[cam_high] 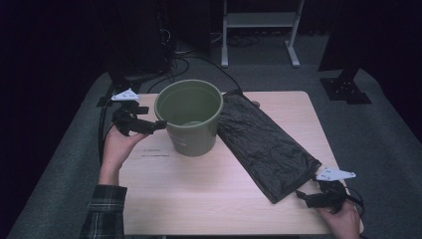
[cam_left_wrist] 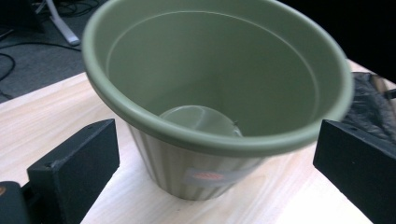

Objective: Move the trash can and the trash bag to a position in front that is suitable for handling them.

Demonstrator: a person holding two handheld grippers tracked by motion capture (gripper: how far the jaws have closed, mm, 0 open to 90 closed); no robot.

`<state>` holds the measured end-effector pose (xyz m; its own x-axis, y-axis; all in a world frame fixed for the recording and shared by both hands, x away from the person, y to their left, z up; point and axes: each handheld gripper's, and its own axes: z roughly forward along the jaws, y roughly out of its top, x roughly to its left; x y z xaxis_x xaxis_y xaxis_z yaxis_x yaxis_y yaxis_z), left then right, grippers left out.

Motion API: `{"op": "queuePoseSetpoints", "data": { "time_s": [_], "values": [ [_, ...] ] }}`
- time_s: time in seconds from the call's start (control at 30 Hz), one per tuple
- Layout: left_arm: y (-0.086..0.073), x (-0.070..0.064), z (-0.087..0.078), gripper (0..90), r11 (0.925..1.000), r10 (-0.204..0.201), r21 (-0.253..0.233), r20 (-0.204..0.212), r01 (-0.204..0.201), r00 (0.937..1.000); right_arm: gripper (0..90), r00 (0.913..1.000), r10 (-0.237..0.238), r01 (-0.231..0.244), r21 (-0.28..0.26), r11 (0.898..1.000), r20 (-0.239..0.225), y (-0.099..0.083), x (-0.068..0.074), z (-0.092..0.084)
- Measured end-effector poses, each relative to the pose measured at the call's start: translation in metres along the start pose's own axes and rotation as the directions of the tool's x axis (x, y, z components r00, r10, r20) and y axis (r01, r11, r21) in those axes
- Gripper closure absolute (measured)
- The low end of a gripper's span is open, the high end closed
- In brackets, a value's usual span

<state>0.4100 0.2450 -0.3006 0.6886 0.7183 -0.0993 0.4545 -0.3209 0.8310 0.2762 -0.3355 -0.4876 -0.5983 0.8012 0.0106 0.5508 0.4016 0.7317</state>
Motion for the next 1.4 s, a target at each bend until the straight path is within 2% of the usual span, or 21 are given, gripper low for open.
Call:
{"op": "queuePoseSetpoints", "data": {
  "time_s": [0.27,0.43,0.53,0.63,0.83,1.17,1.4],
  "values": [
    [0.014,0.011,0.008,0.0,0.9999,-0.007,0.014,-0.007,0.007,1.0000,10.8,1.0000,0.000,0.000,0.000,1.000,0.000,0.000,0.000,0.000],
    [0.021,0.016,0.015,0.0,0.9994,0.002,0.034,-0.013,-0.001,0.9999,10.8,1.0000,0.000,0.000,0.000,1.000,0.000,0.000,0.000,0.000],
    [0.022,0.019,0.020,0.0,0.9995,0.004,0.030,-0.014,-0.004,0.9999,10.8,1.0000,-0.002,0.002,0.000,1.000,0.000,0.000,0.000,0.000],
    [0.023,0.022,0.025,0.0,0.9988,0.020,0.046,-0.020,-0.019,0.9996,10.8,1.0000,0.000,0.000,0.000,1.000,0.000,0.000,0.000,0.000],
    [0.021,0.027,0.035,0.0,0.9978,0.020,0.064,-0.021,-0.018,0.9996,10.8,1.0000,0.000,0.000,0.001,1.000,0.000,0.000,0.000,0.000],
    [0.015,0.028,0.043,0.0,0.9952,0.030,0.094,-0.015,-0.028,0.9994,10.8,1.0000,0.000,0.000,0.000,1.000,0.000,0.000,0.000,0.000],
    [0.011,0.025,0.041,0.0,0.9974,0.017,0.070,-0.002,-0.017,0.9999,10.8,1.0000,0.000,0.000,0.000,1.000,0.000,0.000,0.000,0.000]
  ]
}}
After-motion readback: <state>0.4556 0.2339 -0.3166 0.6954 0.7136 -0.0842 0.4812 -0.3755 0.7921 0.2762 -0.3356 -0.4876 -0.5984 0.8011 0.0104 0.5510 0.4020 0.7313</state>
